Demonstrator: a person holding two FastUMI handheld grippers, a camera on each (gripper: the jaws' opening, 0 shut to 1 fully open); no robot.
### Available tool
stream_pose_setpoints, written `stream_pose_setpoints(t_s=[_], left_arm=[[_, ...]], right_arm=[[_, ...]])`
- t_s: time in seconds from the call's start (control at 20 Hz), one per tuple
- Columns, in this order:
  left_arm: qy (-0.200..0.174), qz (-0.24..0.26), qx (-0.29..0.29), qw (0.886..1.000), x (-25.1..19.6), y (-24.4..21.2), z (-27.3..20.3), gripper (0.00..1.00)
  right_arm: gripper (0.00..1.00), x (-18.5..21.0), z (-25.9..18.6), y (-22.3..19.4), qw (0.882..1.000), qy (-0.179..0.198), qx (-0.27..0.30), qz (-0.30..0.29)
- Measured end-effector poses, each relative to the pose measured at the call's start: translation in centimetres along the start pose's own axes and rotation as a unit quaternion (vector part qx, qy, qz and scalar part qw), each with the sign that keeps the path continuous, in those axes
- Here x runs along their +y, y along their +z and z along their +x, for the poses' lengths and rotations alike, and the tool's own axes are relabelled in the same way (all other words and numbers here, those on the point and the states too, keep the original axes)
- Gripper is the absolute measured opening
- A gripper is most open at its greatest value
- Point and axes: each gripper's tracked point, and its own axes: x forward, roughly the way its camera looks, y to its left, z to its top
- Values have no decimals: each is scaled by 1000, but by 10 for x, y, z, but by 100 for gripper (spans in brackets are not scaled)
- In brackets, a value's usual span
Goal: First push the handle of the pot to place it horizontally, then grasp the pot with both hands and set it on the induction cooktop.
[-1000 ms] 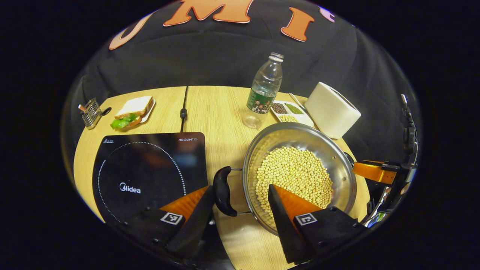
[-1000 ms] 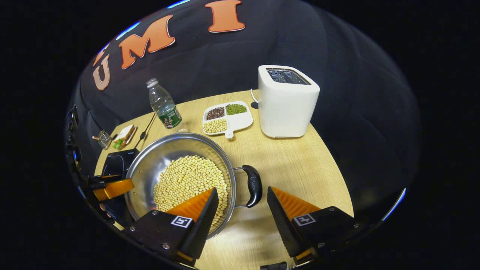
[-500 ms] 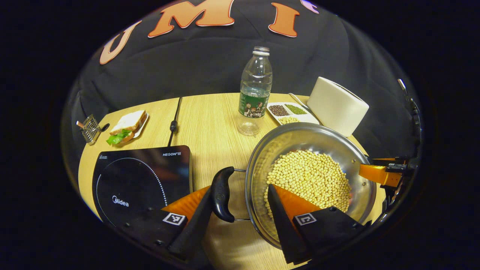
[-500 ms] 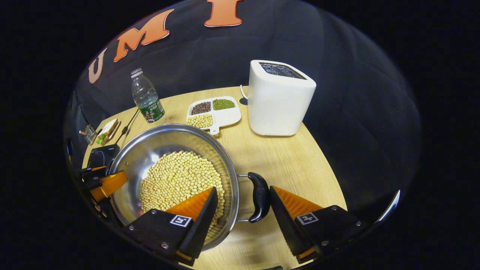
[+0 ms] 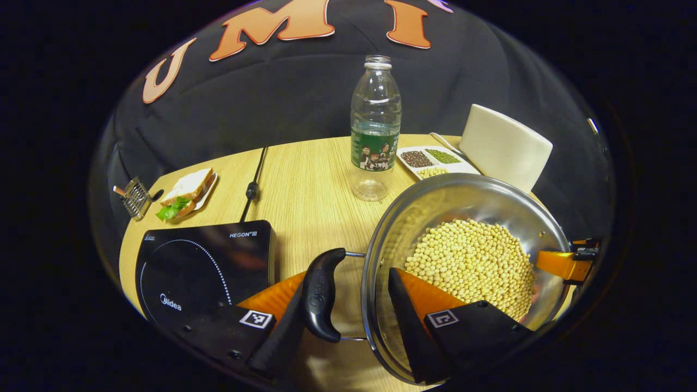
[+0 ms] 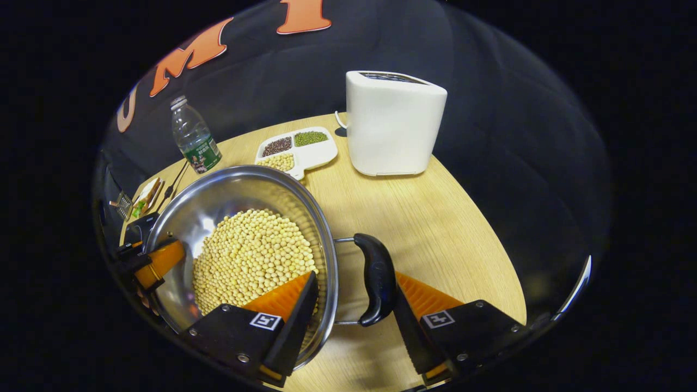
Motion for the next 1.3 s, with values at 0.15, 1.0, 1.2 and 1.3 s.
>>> stream_pose_setpoints(t_s=[0.15, 1.0, 1.2, 1.3], left_arm=[[3, -5, -12, 1000, 0, 4, 2, 87], [41, 11, -63, 997, 25, 34, -27, 81], [43, 9, -85, 995, 43, 47, -52, 81], [45, 6, -95, 994, 54, 53, -66, 81]], right_arm=[[71, 3, 2, 0, 1000, -1, -10, 14], [59, 24, -27, 6, 998, 15, -51, 36], [59, 40, -50, 21, 996, 25, -75, 28], [59, 51, -62, 30, 995, 31, -87, 22]])
